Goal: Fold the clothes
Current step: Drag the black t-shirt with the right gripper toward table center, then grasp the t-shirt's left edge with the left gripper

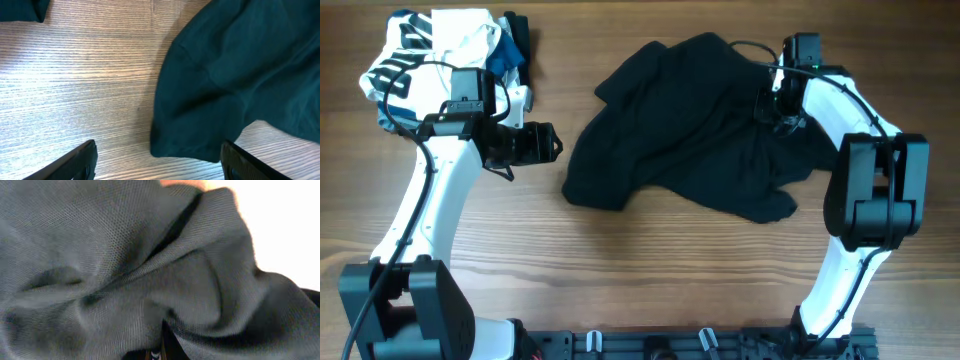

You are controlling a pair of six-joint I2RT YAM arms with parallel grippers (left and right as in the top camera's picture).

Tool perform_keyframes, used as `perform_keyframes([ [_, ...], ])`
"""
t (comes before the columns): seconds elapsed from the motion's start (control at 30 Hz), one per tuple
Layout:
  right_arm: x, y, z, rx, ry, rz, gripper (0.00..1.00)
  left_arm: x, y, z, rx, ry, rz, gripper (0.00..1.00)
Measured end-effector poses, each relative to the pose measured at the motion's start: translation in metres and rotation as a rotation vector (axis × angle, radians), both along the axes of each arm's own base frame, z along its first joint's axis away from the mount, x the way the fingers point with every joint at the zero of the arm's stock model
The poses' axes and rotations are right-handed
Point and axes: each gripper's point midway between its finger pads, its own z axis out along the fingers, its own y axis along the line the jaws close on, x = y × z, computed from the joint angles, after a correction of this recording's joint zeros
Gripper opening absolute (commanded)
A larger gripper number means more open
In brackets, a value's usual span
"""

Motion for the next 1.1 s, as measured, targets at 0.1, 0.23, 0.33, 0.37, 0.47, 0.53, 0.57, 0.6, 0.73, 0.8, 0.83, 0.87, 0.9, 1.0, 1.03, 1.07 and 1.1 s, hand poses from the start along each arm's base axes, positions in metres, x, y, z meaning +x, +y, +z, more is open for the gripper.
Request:
perform_keyframes([
  [0.1, 0.033, -0.004, 0.029, -0.022, -0.105, -0.003, 0.04, 0.001, 0.000, 0.000, 0.000, -0.003, 0.000, 0.78],
  [0.23, 0.074, -0.009, 0.098, -0.056, -0.254, 0.003, 0.80, 0.002, 0.000, 0.001, 0.000, -0.009, 0.000, 0.79],
  [0.33, 0.057, -0.009, 0.134, -0.061, -0.179, 0.009, 1.00, 0.003, 0.000, 0.001, 0.001, -0.012, 0.000, 1.00],
  [0.37, 0.050, -0.009, 0.140, -0.058, -0.153, 0.004, 1.00, 0.003, 0.000, 0.001, 0.001, -0.013, 0.000, 1.00],
  [0.47, 0.013, -0.005, 0.149, -0.030, -0.034, -0.004, 1.00, 0.001, -0.004, 0.002, -0.024, -0.008, -0.014, 1.00],
  [0.53, -0.018, -0.004, 0.161, -0.015, 0.043, -0.019, 1.00, -0.004, -0.011, 0.002, -0.062, 0.013, -0.028, 1.00],
  [0.57, -0.025, -0.003, 0.166, -0.011, 0.054, -0.025, 1.00, -0.011, -0.018, 0.002, -0.093, 0.039, -0.042, 1.00],
  [0.6, -0.030, -0.003, 0.170, -0.007, 0.064, -0.034, 0.99, -0.015, -0.023, 0.002, -0.103, 0.053, -0.053, 1.00],
  [0.73, -0.038, -0.001, 0.173, 0.014, 0.083, -0.071, 0.97, -0.040, -0.058, -0.023, -0.122, 0.140, -0.124, 1.00],
  [0.8, -0.040, -0.001, 0.173, 0.019, 0.092, -0.078, 0.97, -0.050, -0.072, -0.039, -0.129, 0.181, -0.136, 1.00],
  [0.83, -0.041, -0.001, 0.173, 0.019, 0.097, -0.080, 0.96, -0.053, -0.078, -0.047, -0.130, 0.195, -0.140, 1.00],
  [0.87, -0.043, -0.001, 0.172, 0.019, 0.105, -0.081, 0.95, -0.054, -0.085, -0.054, -0.130, 0.201, -0.148, 1.00],
  [0.9, -0.044, -0.001, 0.172, 0.019, 0.109, -0.081, 0.94, -0.056, -0.091, -0.058, -0.128, 0.209, -0.153, 1.00],
  [1.0, -0.049, -0.001, 0.171, 0.017, 0.128, -0.083, 0.92, -0.054, -0.114, -0.072, -0.093, 0.189, -0.201, 0.98],
  [1.03, -0.049, -0.001, 0.171, 0.015, 0.130, -0.085, 0.91, -0.055, -0.122, -0.078, -0.075, 0.190, -0.218, 0.97],
  [1.07, -0.051, -0.001, 0.171, 0.014, 0.135, -0.086, 0.90, -0.056, -0.128, -0.086, -0.057, 0.190, -0.232, 0.95],
  [1.1, -0.052, -0.001, 0.171, 0.014, 0.139, -0.087, 0.89, -0.056, -0.134, -0.092, -0.045, 0.190, -0.243, 0.93],
])
